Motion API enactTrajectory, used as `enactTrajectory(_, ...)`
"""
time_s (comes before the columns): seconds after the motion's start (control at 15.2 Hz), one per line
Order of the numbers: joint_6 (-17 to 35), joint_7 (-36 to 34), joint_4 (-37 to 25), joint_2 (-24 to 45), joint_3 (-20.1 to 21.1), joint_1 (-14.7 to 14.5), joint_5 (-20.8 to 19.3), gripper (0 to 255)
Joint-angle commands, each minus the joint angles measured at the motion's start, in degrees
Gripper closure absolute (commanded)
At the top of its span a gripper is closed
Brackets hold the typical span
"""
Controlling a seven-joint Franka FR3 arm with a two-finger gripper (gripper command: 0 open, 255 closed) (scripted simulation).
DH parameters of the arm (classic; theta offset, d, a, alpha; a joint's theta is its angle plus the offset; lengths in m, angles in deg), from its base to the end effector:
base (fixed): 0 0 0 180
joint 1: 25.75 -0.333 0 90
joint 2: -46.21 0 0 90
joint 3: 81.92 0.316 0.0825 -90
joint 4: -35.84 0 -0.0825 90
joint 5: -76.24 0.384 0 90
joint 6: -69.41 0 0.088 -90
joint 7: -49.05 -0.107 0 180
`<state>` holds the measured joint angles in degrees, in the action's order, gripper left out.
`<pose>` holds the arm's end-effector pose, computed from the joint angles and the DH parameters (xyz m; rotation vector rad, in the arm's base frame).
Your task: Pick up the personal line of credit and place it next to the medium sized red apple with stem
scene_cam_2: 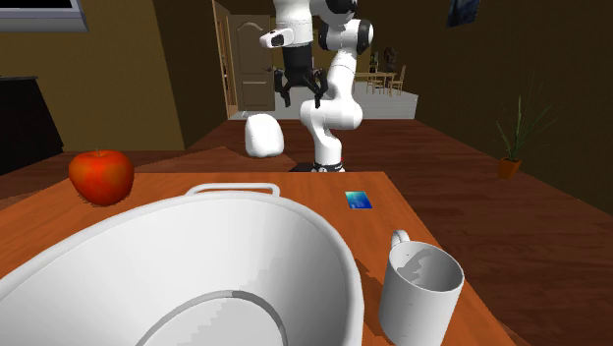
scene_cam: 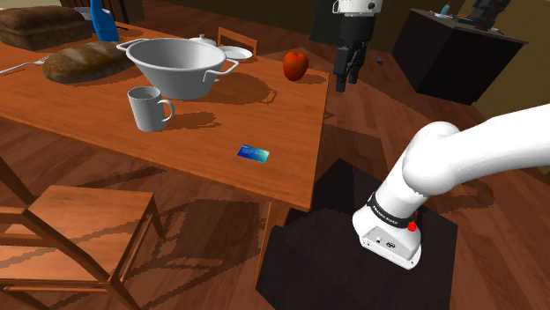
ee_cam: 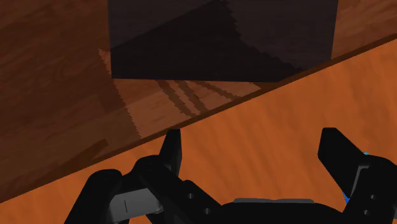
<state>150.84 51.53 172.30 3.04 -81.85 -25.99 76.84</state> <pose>0.2962 0.0029 0.5574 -3.1104 -0.0758 0.3228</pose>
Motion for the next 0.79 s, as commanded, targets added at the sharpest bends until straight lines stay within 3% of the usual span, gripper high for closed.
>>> enactTrajectory(0.0,0.0,0.0,0.0,0.0,0.0,0.0,0.0,0)
enactTrajectory(0.73,18.2,-0.3,4.3,11.8,8.2,-7.0,5.2,0)
